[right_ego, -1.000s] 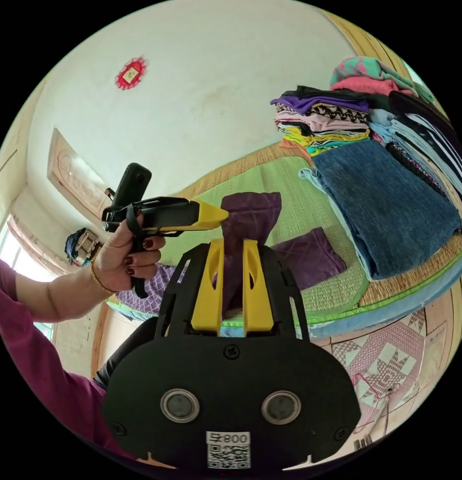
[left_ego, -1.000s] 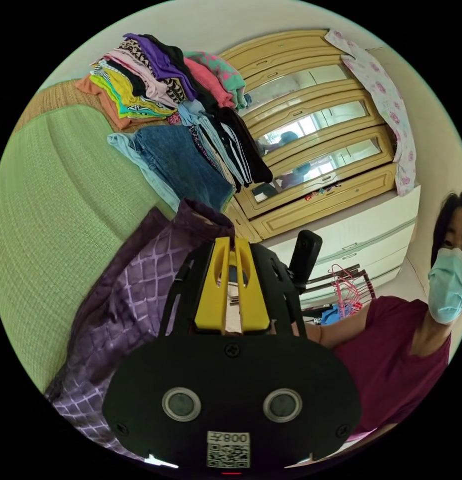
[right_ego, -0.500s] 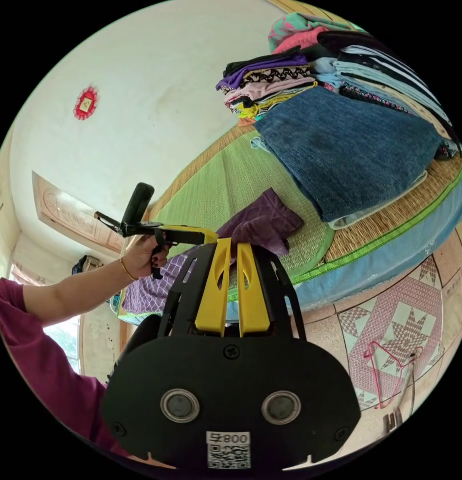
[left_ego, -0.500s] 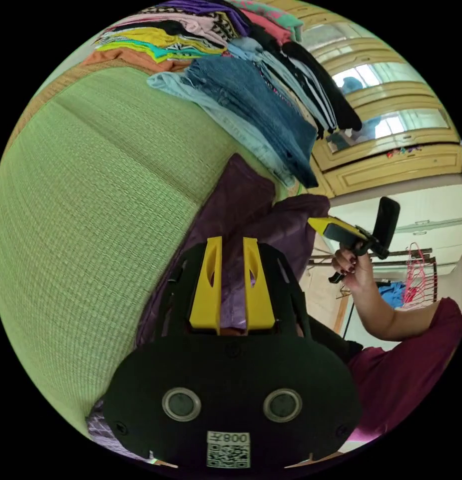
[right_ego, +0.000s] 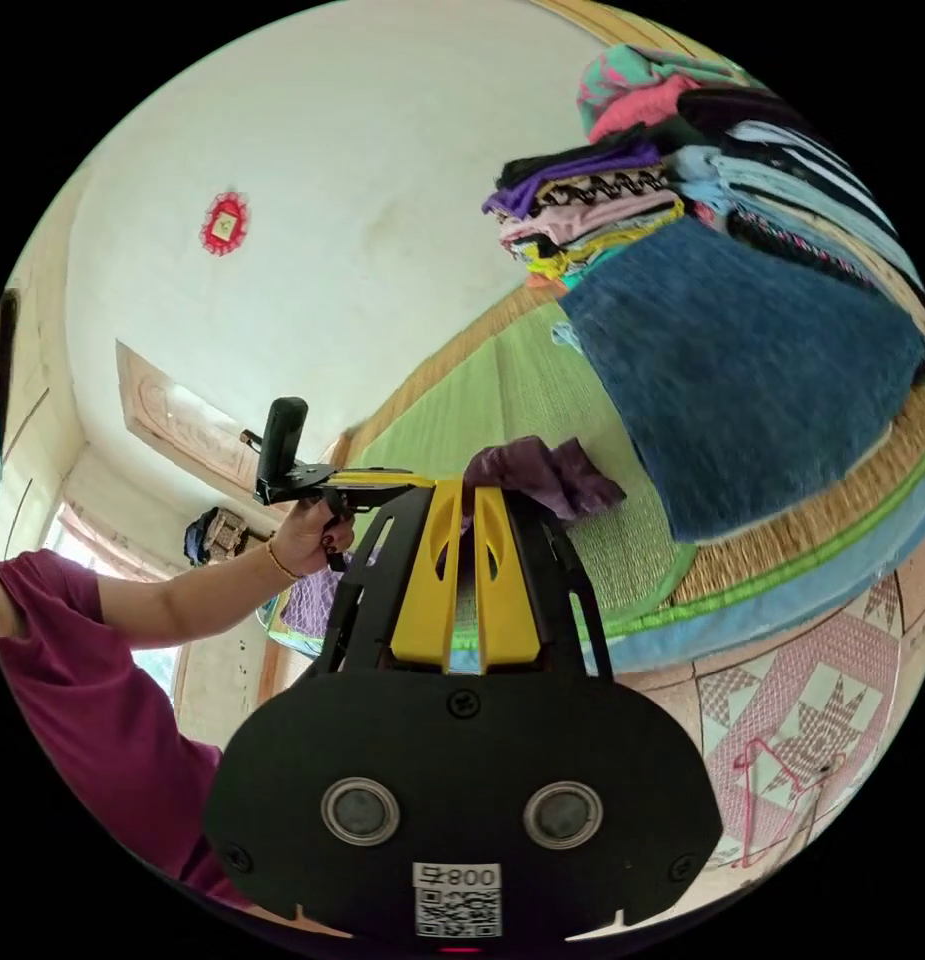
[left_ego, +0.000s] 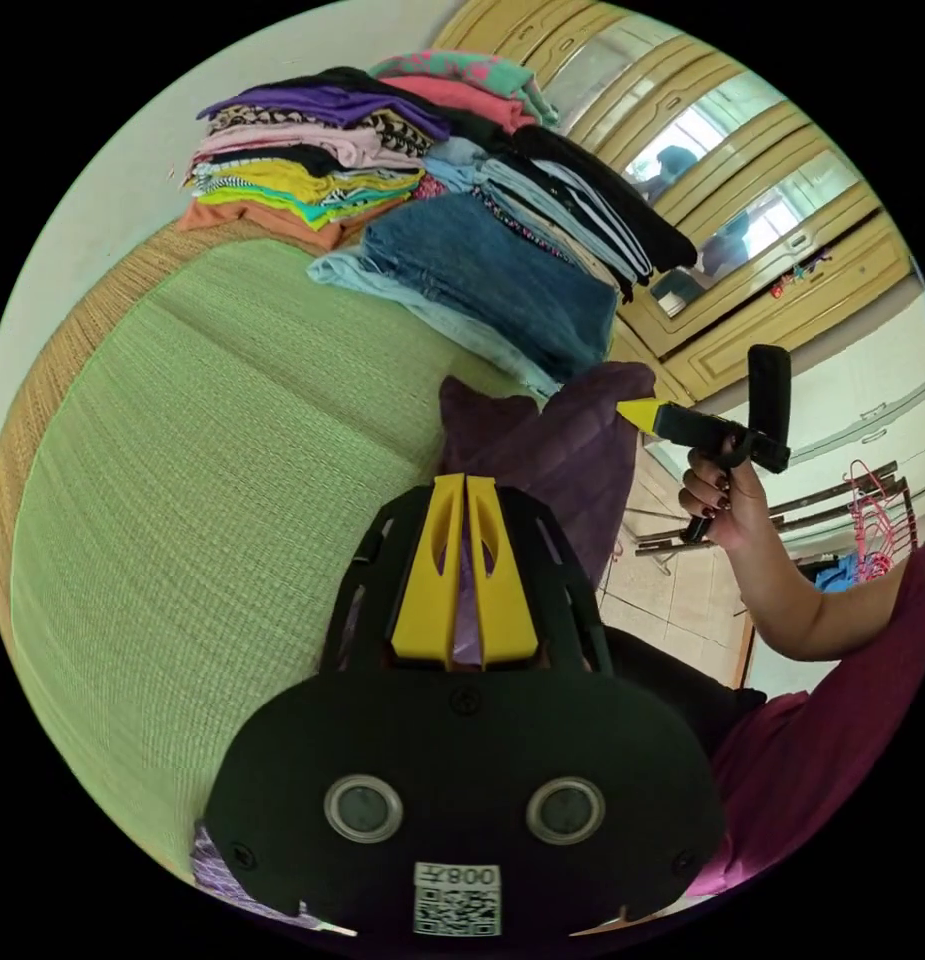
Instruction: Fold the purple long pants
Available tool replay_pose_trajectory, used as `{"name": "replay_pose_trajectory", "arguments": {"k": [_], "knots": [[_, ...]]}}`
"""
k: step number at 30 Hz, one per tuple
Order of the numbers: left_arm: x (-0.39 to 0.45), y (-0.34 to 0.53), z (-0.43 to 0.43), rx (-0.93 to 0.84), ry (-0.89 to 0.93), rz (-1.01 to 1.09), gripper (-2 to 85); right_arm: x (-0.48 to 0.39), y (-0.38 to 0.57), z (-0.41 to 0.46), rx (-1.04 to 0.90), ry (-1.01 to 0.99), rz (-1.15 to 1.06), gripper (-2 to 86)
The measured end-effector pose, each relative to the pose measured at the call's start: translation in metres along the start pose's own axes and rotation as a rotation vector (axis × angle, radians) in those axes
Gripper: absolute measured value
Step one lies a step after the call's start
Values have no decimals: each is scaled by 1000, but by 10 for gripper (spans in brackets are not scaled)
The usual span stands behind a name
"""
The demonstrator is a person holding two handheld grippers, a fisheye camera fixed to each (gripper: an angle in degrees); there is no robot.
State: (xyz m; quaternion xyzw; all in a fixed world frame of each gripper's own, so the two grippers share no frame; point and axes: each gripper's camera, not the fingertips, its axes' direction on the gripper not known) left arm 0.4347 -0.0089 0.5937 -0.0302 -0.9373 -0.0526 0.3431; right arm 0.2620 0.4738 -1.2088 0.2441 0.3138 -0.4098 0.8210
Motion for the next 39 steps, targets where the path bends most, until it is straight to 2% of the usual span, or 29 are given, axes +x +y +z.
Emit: {"name": "replay_pose_trajectory", "arguments": {"k": [3, 11, 19, 26, 30, 33, 37, 39], "knots": [[8, -6, -23, 70, 11, -29, 10, 1, -16, -4, 2, -7, -43, 15], [26, -30, 13, -125, 104, -52, 56, 48, 8, 9, -120, 84, 87, 13], [50, -89, -16, 22, 63, -40, 50, 74, 21, -1, -102, 45, 122, 12], [65, -164, 62, -256, -4, 5, 12, 65, 17, -11, -72, -4, 75, 13], [91, -186, 77, -298, 119, 176, 7, 60, 20, -17, -74, -28, 32, 14], [95, -195, 70, -257, 33, 215, 8, 65, 23, -17, -79, -29, 36, 14], [51, -201, 48, -132, 259, 101, 25, 72, 24, -20, -60, -62, 36, 14], [31, -201, 48, -126, 364, 71, 41, 74, 24, -22, -53, -66, 24, 15]]}}
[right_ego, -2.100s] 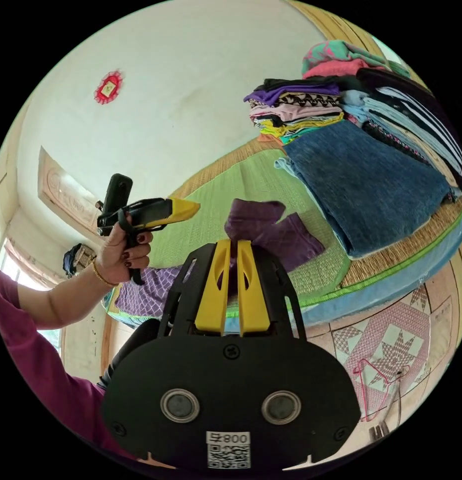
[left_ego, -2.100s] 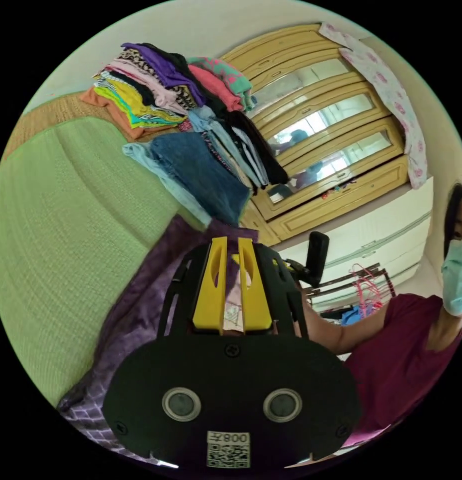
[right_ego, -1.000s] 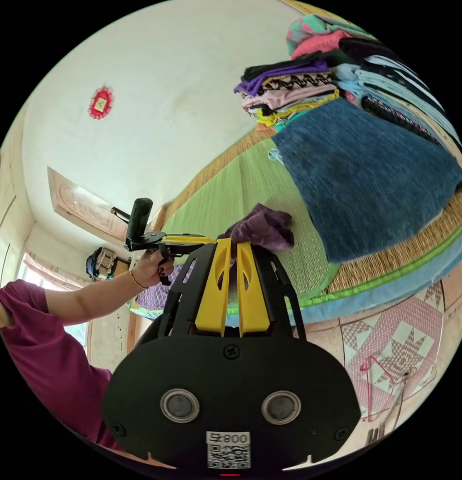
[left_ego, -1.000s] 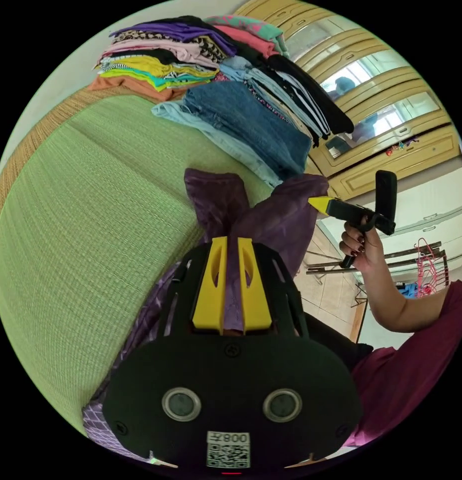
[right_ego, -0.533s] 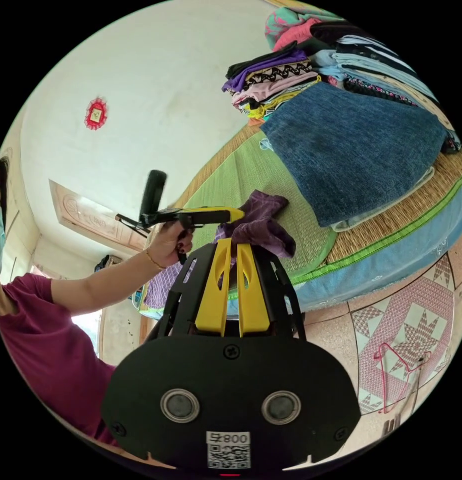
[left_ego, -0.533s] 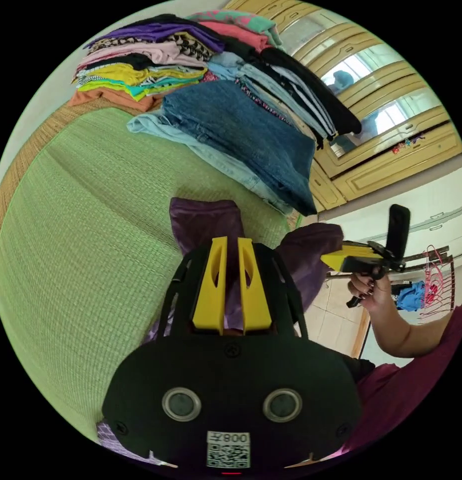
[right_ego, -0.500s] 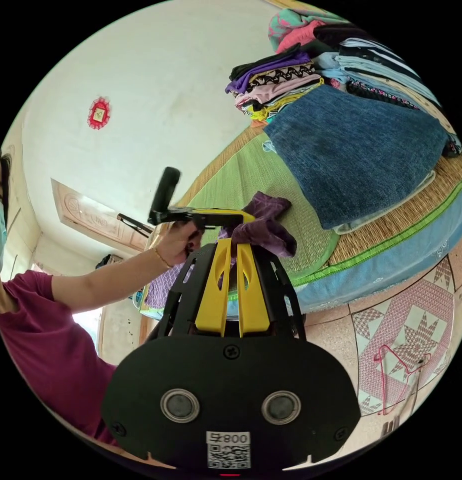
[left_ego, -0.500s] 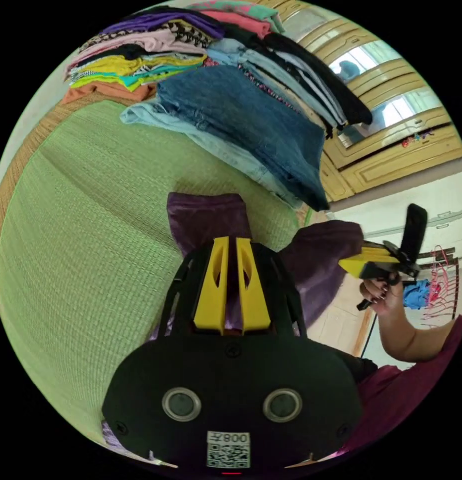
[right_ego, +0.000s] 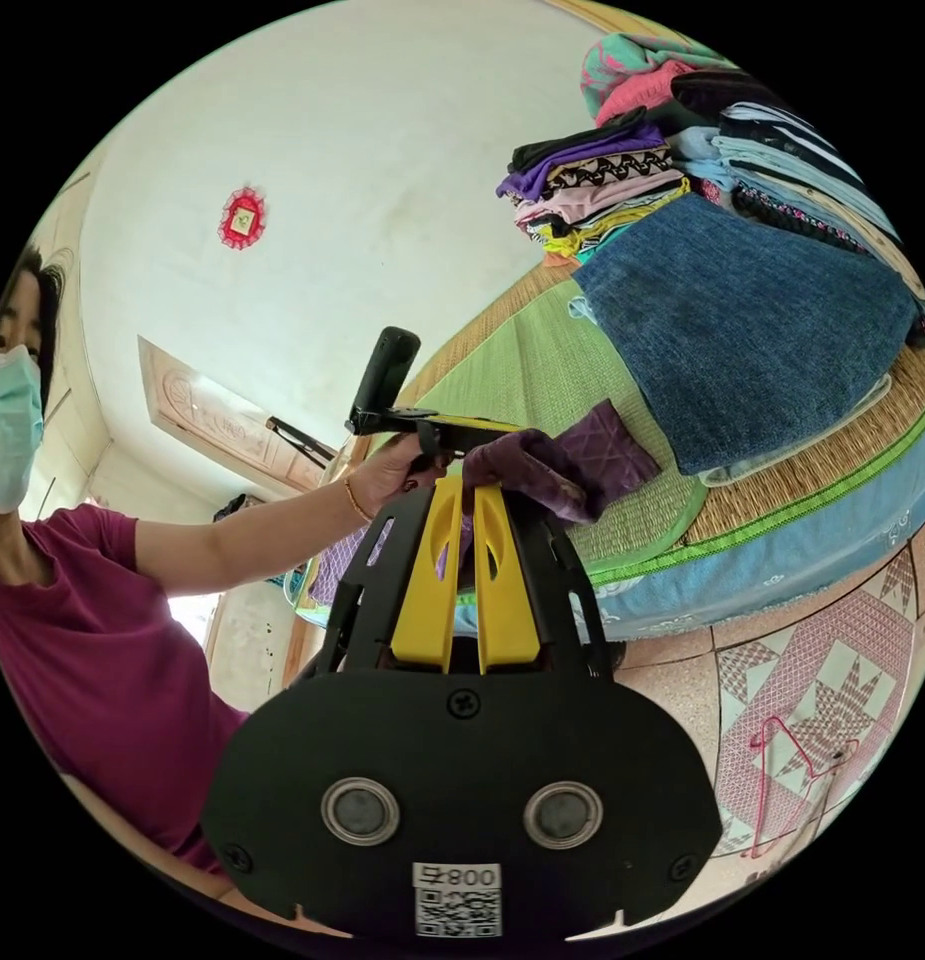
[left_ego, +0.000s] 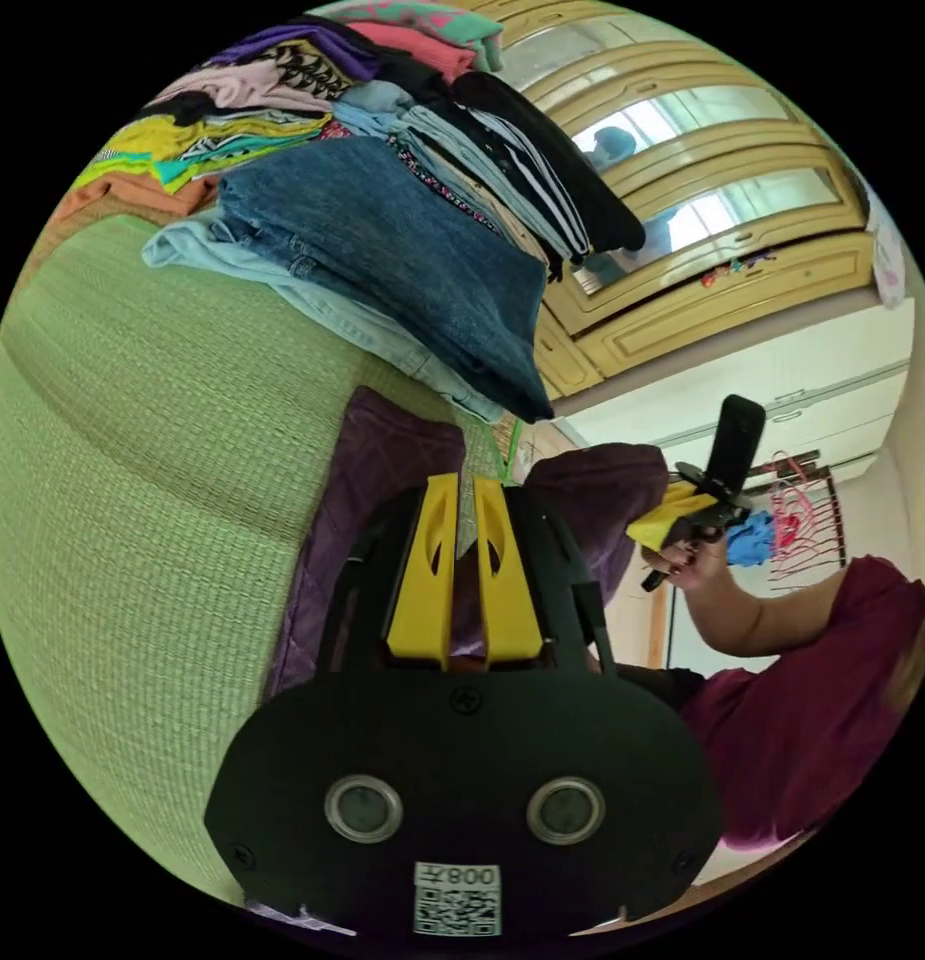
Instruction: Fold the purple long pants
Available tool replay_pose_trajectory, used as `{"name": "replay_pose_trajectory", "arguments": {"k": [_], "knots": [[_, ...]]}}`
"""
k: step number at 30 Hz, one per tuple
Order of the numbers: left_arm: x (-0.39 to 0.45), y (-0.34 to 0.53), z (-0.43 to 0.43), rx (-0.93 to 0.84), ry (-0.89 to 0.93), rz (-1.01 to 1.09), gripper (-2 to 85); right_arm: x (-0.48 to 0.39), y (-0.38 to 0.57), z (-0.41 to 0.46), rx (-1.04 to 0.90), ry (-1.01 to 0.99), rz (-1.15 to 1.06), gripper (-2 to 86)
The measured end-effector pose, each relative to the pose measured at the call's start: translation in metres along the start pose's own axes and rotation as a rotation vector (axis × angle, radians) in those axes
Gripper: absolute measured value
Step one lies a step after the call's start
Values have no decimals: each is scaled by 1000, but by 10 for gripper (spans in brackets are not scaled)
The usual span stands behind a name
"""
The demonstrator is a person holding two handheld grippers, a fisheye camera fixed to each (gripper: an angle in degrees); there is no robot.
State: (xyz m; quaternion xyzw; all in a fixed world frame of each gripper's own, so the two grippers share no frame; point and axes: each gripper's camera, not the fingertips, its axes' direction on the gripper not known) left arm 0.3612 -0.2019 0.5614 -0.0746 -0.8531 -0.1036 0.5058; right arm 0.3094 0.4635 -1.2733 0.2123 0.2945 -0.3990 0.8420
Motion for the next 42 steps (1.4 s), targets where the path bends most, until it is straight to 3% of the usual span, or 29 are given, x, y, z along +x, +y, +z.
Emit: {"name": "replay_pose_trajectory", "arguments": {"k": [4, 12, 17, 31, 35, 38, 42], "knots": [[-42, 0, 10, -61, 190, -53, 72, -1, 2, -3, 5, -18, -22, 15], [-115, -12, 29, -14, 573, -149, 104, -23, 3, -19, 11, -156, -202, 15], [-127, -27, 54, -112, 797, -45, 30, -27, 3, -20, -6, -131, -237, 14], [-165, -44, 16, 254, 635, 17, 7, 27, -4, 1, -41, -14, -128, 13], [-189, -42, 56, 133, 536, -92, 42, 37, -11, 13, -47, -82, -125, 14], [-209, -35, 95, 11, 563, -158, 91, 32, -13, 18, -47, -98, -164, 14], [-229, -22, 124, -25, 631, -197, 84, 32, -15, 28, -88, -104, -192, 14]]}}
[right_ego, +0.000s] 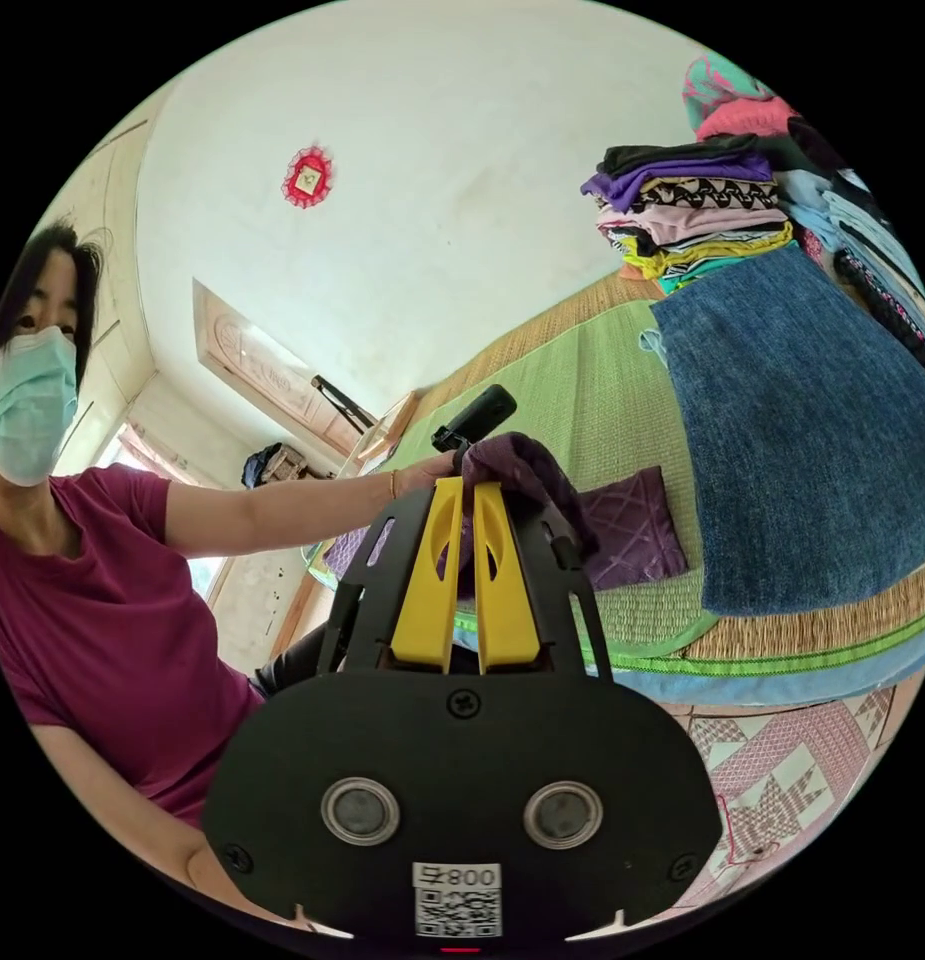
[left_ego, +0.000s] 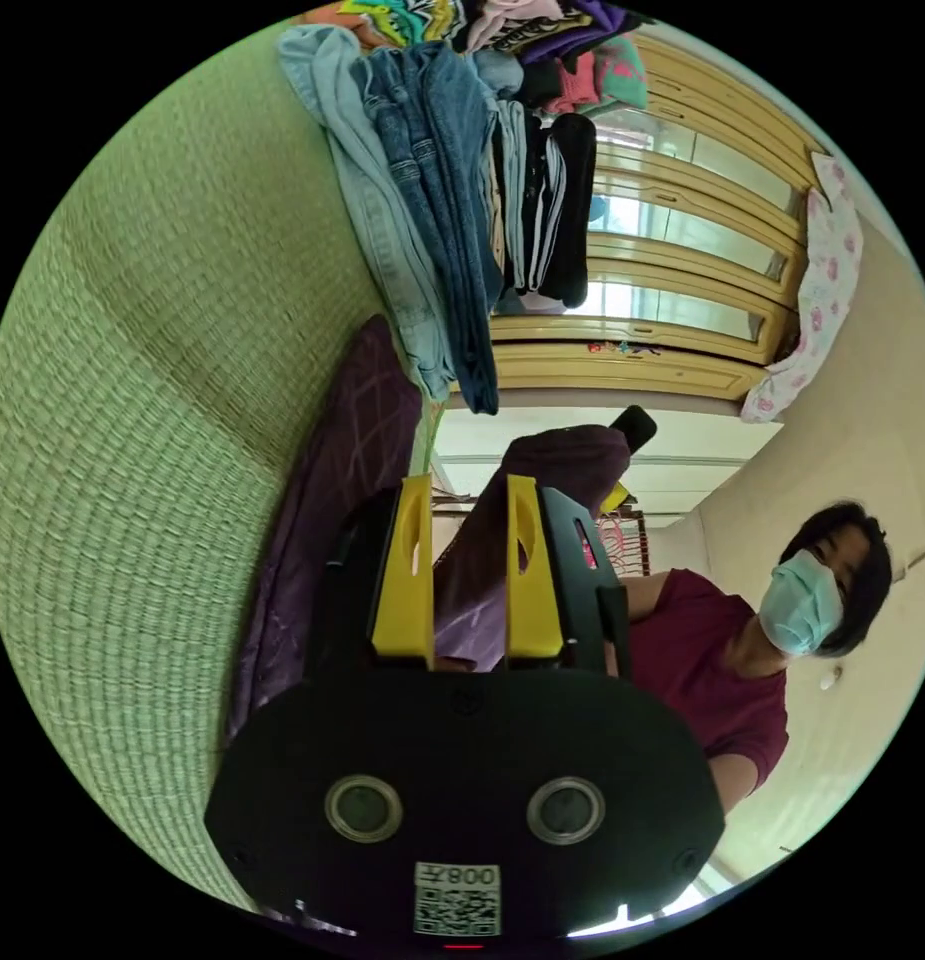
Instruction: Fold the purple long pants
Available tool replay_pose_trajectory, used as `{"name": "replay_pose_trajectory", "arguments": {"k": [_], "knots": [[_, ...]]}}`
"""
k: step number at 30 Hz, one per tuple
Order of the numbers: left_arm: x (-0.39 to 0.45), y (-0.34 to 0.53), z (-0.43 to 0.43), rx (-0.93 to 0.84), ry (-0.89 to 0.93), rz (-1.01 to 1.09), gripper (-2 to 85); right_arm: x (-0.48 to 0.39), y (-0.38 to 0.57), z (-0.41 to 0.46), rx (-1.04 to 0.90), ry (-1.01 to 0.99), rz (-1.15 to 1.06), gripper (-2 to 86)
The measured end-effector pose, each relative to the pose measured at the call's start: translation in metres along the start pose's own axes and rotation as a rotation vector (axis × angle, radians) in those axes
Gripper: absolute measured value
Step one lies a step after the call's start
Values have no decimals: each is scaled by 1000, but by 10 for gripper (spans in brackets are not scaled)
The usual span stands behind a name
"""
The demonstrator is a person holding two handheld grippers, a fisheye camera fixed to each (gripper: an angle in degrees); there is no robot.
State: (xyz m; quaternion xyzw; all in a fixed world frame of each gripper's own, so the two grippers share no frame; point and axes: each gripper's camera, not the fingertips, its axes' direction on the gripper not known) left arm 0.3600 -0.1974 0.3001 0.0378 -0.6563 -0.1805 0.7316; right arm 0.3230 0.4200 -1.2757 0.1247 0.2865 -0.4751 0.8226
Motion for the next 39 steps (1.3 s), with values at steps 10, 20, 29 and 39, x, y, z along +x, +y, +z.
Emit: {"name": "replay_pose_trajectory", "arguments": {"k": [10, 20, 29, 39], "knots": [[-16, 17, -1, 143, 86, 141, 10, 10, 2, 4, 23, -14, 3, 13], [-33, 40, 27, 191, -363, 161, 5, 74, 28, 47, -70, 167, 306, 13], [-56, 77, 65, 250, -496, 232, 7, 70, 33, 72, -57, 182, 375, 13], [-138, 135, 98, 260, -597, 106, 26, 27, 51, 104, -46, 244, 489, 16]]}}
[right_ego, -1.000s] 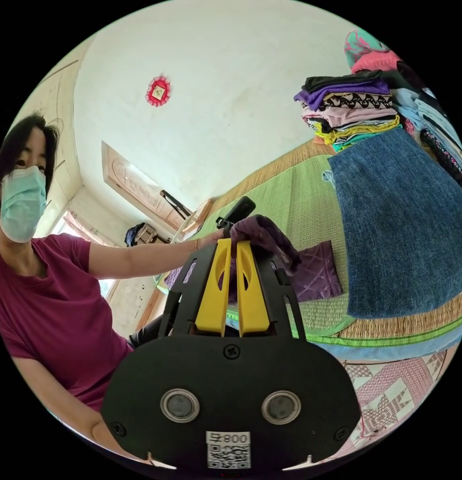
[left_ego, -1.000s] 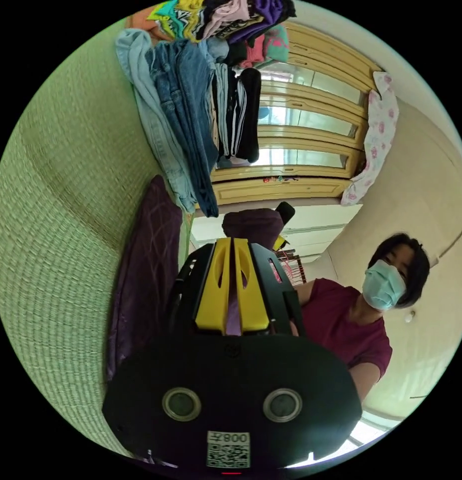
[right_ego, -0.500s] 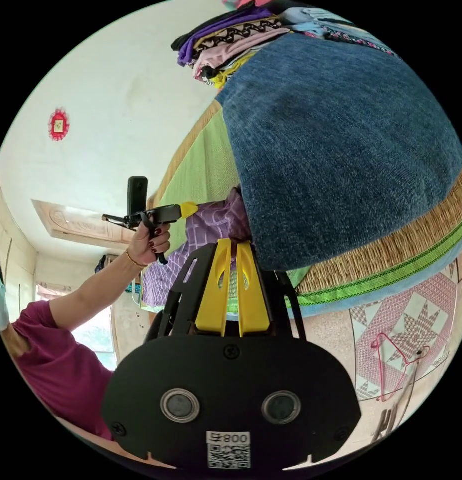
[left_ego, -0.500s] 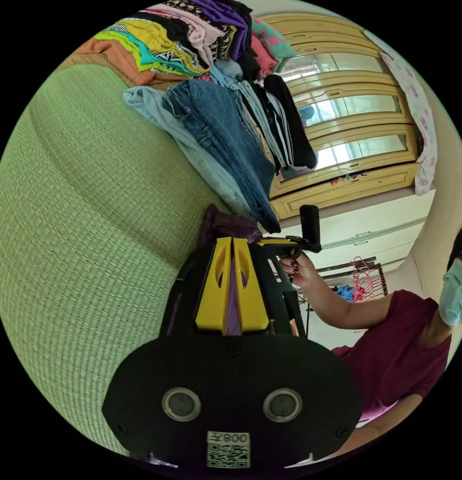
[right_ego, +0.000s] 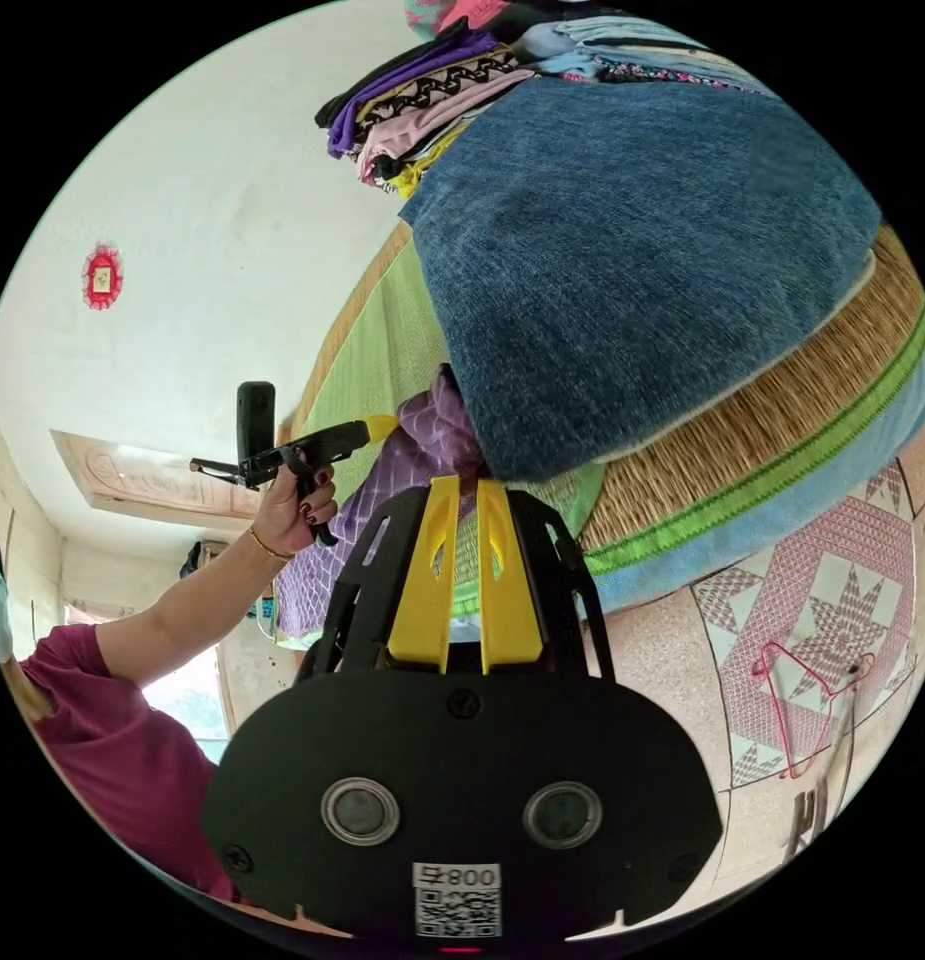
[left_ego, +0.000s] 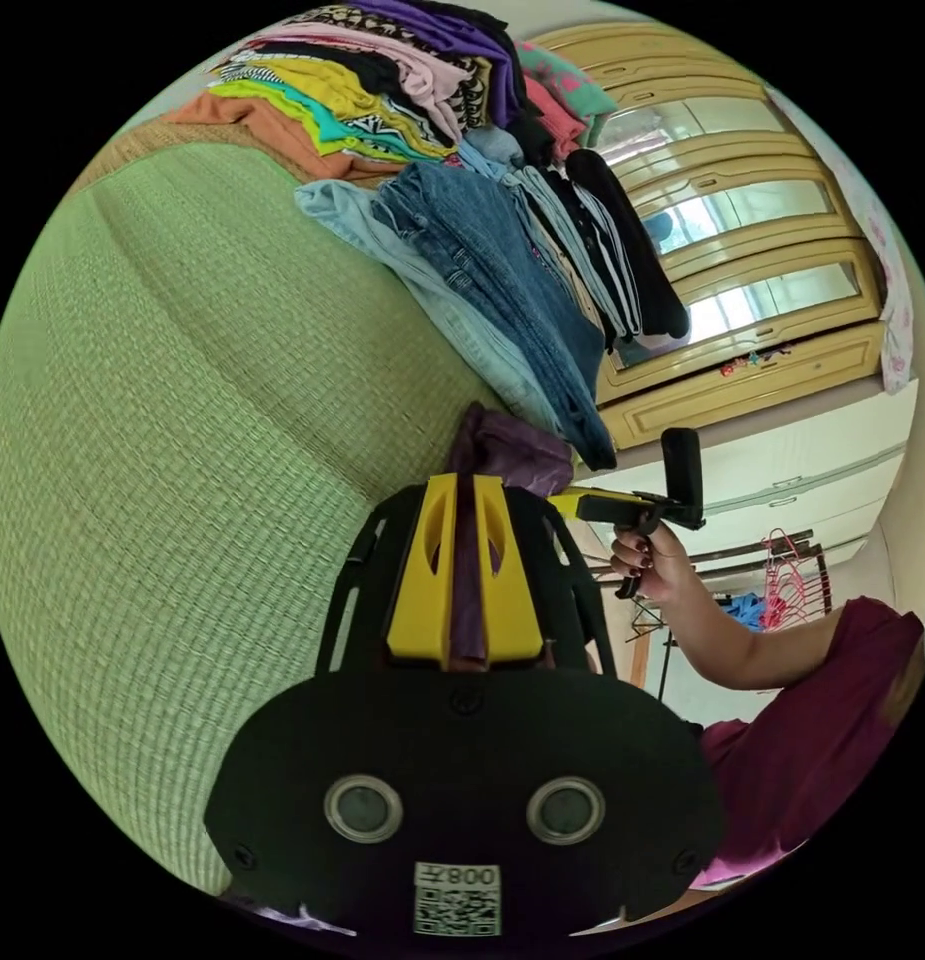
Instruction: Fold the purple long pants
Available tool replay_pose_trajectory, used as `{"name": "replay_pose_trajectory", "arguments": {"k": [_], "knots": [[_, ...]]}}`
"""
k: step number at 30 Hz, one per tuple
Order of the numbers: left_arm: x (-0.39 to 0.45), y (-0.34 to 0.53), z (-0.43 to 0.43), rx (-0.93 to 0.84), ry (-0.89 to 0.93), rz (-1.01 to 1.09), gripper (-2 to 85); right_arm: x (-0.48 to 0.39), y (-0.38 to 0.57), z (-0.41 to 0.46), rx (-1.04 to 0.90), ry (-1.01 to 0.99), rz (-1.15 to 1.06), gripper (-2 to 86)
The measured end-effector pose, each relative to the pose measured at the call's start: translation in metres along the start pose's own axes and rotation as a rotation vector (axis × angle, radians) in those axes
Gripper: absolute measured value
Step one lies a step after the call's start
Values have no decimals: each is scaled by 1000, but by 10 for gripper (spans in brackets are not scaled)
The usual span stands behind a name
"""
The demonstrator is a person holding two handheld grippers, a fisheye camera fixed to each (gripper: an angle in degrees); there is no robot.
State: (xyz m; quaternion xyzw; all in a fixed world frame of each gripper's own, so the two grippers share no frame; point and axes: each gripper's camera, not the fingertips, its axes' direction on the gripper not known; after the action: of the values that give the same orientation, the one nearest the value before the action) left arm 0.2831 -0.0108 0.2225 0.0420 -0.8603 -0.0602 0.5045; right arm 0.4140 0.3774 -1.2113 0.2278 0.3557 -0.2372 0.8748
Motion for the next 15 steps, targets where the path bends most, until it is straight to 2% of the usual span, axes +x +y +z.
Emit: {"name": "replay_pose_trajectory", "arguments": {"k": [6, 10, 15], "knots": [[-23, 70, -2, 125, 46, -15, 29, -84, 33, 0, 40, 125, -76, 5], [-32, 142, -5, 163, 32, -3, 24, -150, 19, 8, 101, 177, -199, 1], [-55, 246, -14, 205, -66, -95, 16, -223, -20, 77, 31, 379, -322, 0]]}}
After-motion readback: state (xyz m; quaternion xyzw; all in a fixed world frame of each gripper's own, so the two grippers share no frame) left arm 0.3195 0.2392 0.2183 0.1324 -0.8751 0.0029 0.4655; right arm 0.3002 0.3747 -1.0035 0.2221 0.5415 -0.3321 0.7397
